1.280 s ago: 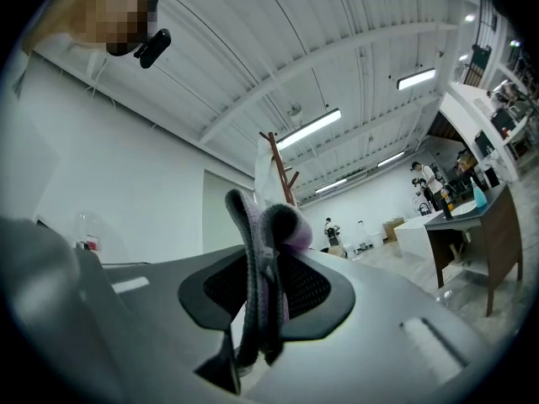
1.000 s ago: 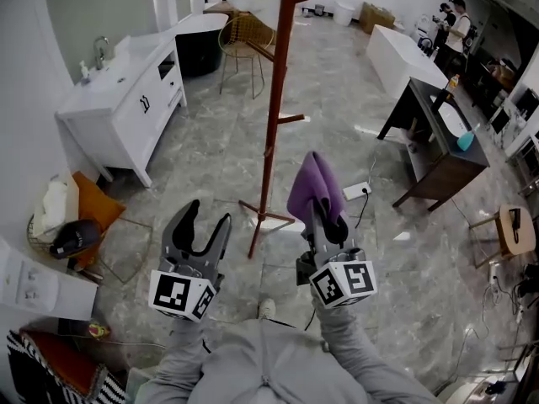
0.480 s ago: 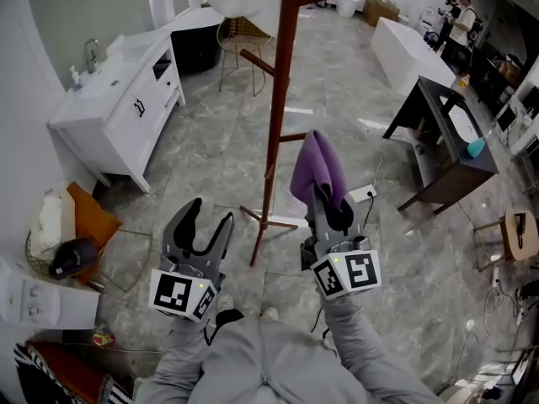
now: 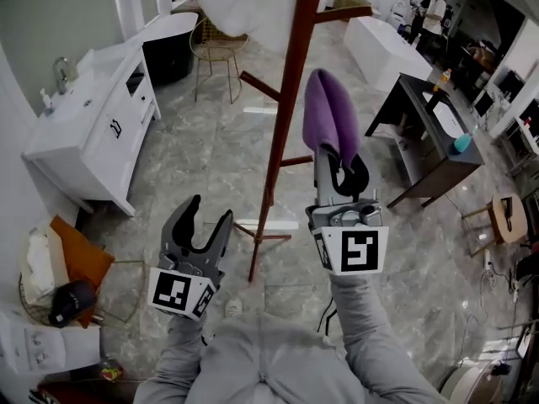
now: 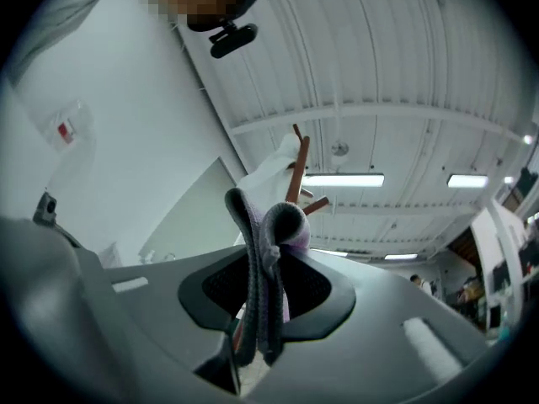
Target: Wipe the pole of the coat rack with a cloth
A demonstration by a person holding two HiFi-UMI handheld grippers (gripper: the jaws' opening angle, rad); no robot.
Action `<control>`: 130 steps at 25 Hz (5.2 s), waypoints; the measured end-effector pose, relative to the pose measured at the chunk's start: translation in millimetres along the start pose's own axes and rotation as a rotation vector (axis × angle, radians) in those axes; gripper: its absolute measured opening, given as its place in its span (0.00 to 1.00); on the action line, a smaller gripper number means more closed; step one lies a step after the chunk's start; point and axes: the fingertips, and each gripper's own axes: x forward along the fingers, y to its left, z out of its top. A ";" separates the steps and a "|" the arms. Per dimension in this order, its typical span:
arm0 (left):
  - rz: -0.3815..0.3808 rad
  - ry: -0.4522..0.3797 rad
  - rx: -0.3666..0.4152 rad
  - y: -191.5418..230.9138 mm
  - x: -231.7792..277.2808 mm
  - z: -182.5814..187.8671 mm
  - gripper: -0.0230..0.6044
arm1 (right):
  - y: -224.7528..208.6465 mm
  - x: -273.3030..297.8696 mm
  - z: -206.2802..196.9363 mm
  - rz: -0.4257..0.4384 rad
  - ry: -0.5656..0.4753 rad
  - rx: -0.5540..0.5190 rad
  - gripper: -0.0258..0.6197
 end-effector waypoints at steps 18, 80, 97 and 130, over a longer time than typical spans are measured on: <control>-0.069 0.009 -0.058 60.1 54.5 -26.0 0.48 | 26.7 84.8 -53.4 0.026 0.101 -0.221 0.17; -0.075 0.076 -0.133 49.3 55.1 -66.1 0.48 | 87.0 -109.5 -352.8 0.301 1.107 0.337 0.17; -0.103 0.081 -0.127 31.3 54.7 -64.1 0.48 | 47.4 -183.7 -358.8 0.121 1.197 0.341 0.14; -0.062 0.082 -0.132 39.9 41.3 -67.3 0.48 | 2.9 -48.8 -254.5 -0.004 0.879 0.516 0.14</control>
